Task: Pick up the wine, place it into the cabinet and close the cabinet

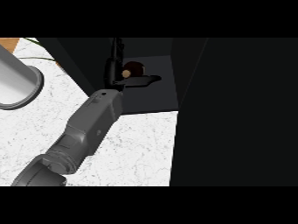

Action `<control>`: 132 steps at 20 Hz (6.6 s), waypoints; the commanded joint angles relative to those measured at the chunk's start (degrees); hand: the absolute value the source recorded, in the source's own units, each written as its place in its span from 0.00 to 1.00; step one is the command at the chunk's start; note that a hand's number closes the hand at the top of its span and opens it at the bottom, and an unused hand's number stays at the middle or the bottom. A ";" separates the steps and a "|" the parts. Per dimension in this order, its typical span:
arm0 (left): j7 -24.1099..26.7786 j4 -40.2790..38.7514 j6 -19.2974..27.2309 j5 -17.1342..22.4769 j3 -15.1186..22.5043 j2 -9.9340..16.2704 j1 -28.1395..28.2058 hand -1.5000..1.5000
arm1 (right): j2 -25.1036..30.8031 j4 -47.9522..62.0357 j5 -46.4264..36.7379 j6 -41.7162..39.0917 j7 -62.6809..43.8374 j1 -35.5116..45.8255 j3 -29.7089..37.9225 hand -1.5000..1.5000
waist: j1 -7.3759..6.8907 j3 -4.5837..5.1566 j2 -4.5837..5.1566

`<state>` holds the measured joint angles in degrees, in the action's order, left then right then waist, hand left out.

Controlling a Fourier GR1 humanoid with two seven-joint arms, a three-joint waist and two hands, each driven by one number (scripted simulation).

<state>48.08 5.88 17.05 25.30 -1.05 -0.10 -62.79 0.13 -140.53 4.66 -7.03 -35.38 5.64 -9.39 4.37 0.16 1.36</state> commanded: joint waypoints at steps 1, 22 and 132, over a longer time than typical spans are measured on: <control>2.92 1.04 -4.22 1.38 -1.20 0.10 4.42 0.00 | 0.33 -2.20 1.34 -0.43 0.93 -2.62 1.27 0.00 | -1.38 -0.12 -0.48; -6.35 33.77 11.04 19.41 29.77 0.10 21.12 0.00 | 0.61 -0.42 -1.54 1.75 2.28 -2.34 1.14 0.00 | -3.39 -0.18 -1.60; -25.24 108.30 -10.02 26.04 7.06 37.90 78.23 0.00 | 0.14 53.43 4.56 30.81 2.76 61.24 -20.09 1.00 | -6.10 -0.09 -1.06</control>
<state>23.36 113.54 6.31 52.03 5.67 38.80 15.77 0.59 -96.93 10.41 27.82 -36.40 61.36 -33.55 -2.12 0.11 0.28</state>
